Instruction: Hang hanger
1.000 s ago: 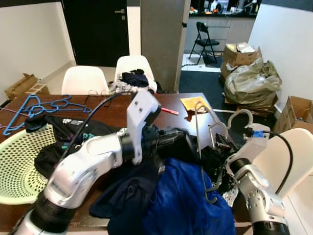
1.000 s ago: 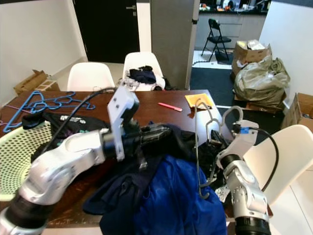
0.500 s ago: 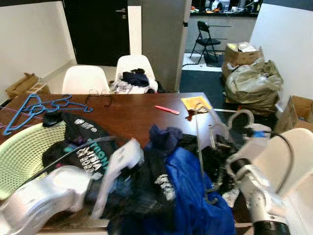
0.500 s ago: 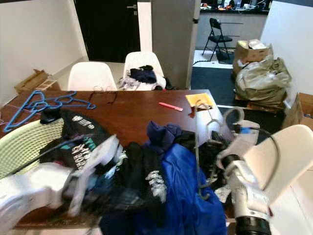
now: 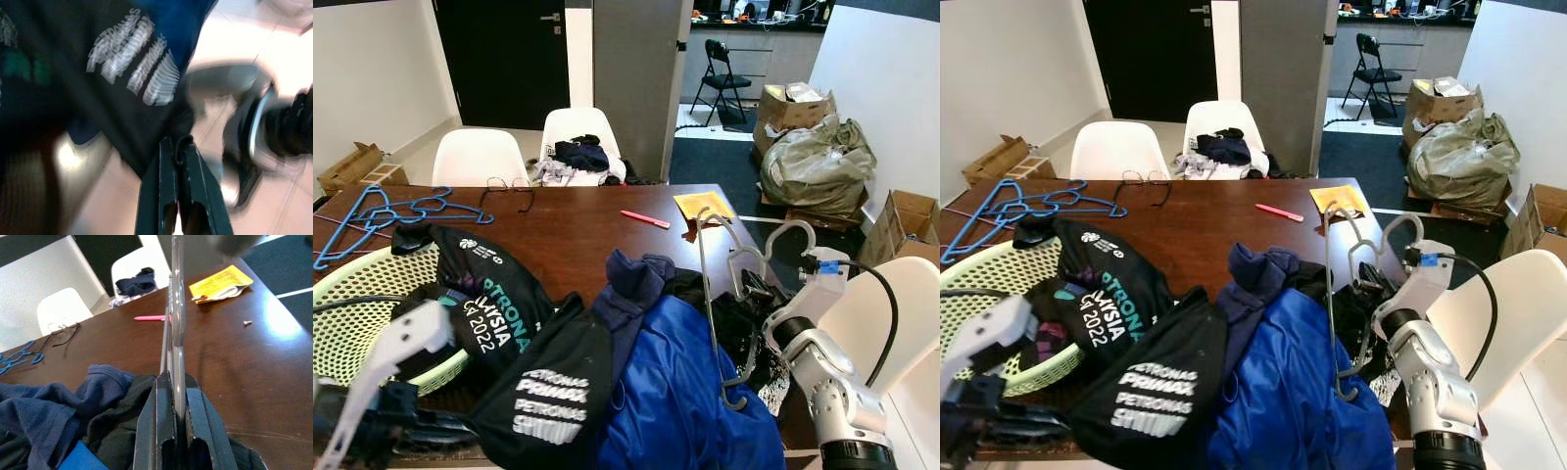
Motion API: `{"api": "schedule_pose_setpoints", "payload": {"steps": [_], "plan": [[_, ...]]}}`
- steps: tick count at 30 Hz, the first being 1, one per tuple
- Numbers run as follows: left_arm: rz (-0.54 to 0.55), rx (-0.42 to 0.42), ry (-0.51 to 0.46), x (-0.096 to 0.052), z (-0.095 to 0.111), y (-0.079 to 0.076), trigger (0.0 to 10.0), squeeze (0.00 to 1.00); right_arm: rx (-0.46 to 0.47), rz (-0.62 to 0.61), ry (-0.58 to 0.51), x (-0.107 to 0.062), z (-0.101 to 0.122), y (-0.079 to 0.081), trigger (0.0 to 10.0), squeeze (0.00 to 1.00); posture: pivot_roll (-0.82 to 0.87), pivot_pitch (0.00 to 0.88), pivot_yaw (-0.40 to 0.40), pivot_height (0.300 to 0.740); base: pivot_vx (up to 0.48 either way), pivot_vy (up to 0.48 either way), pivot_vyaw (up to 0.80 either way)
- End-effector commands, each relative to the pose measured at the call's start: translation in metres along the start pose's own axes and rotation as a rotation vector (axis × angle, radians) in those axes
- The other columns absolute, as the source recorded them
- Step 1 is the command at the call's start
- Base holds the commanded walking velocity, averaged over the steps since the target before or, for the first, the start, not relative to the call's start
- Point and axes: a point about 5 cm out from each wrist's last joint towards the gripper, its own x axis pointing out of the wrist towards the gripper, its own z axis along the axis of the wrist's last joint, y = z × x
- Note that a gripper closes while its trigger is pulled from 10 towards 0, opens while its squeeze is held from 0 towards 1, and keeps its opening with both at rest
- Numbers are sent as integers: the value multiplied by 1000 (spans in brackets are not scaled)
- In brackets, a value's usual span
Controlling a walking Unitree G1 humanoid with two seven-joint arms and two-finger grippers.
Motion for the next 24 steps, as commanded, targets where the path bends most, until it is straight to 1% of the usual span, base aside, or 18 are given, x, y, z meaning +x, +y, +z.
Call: {"api": "schedule_pose_setpoints", "payload": {"steps": [1, 2, 3, 4, 5, 6, 7, 8, 9, 11, 12, 13, 14, 15, 17, 22, 23, 24], "plan": [[56, -26, 110, -9, -8, 3, 0, 0, 19, -14, 63, -2, -13, -3, 10000, 0, 48, 0, -32, 740, 0, 0, 0], [56, -26, 110, -9, -8, 3, 0, 0, 19, -14, 63, -2, -13, -3, 10000, 0, 48, 0, -32, 740, 0, 0, 0], [56, -43, 165, -9, -14, 1, 0, 0, 22, -14, 65, -1, -13, -3, 10000, 0, 48, 0, -32, 740, 0, 0, 0], [56, -43, 165, -9, -14, 1, 0, 0, 22, -14, 65, -1, -13, -3, 10000, 0, 48, 0, -32, 740, 0, 0, 0], [8, -47, 184, 0, -17, -6, 0, 0, 24, -14, 66, -2, -13, -3, 10000, 0, 48, 0, -32, 740, 0, 0, 0], [-70, -39, 163, 11, -16, -17, 0, 0, 26, -15, 68, -2, -13, -4, 10000, 0, 43, 0, -29, 740, 0, 0, 0], [-70, -39, 163, 11, -16, -17, 0, 0, 26, -15, 68, -2, -13, -4, 10000, 0, 43, 0, -29, 740, 0, 0, 0], [-134, -27, 132, 19, -13, -26, 0, 0, 27, -16, 68, -2, -13, -4, 10000, 0, 42, 0, -29, 740, 0, 0, 0], [-134, -27, 132, 19, -13, -26, 0, 0, 27, -16, 68, -2, -13, -4, 10000, 0, 42, 0, -29, 740, 0, 0, 0], [-211, 4, 59, 33, -7, -37, 118, 0, 29, -17, 70, -2, -13, -4, 10000, 0, 42, 0, -31, 740, 0, 0, 0], [-216, 23, 26, 37, -5, -37, 863, 0, 29, -17, 71, -2, -13, -5, 10000, 0, 42, 0, -32, 740, 0, 0, 0], [-216, 23, 26, 37, -5, -37, 863, 0, 29, -17, 71, -2, -13, -5, 10000, 0, 42, 0, -32, 740, 0, 0, 0], [-159, 36, -15, 45, -3, -30, 10000, 1000, 28, -16, 74, -2, -13, -5, 10000, 0, 42, 0, -32, 740, 0, 0, 0], [-159, 36, -15, 45, -3, -30, 10000, 1000, 28, -16, 74, -2, -13, -5, 10000, 0, 42, 0, -32, 740, 0, 0, 0], [-106, 53, -70, 57, 2, -22, 10000, 1000, 26, -16, 77, -1, -14, -4, 10000, 0, 35, 0, -31, 740, 0, 0, 0], [-113, 55, -96, 58, 5, -22, 10000, 1000, 25, -16, 79, -1, -14, -4, 10000, 0, 35, 0, -31, 740, 0, 0, 0], [-85, 75, -196, 50, 18, -15, 10000, 1000, 26, -17, 81, -1, -14, -5, 10000, 0, 34, 0, -32, 740, 0, 0, 0], [-85, 75, -196, 50, 18, -15, 10000, 1000, 26, -17, 81, -1, -14, -5, 10000, 0, 34, 0, -32, 740, 0, 0, 0]]}}
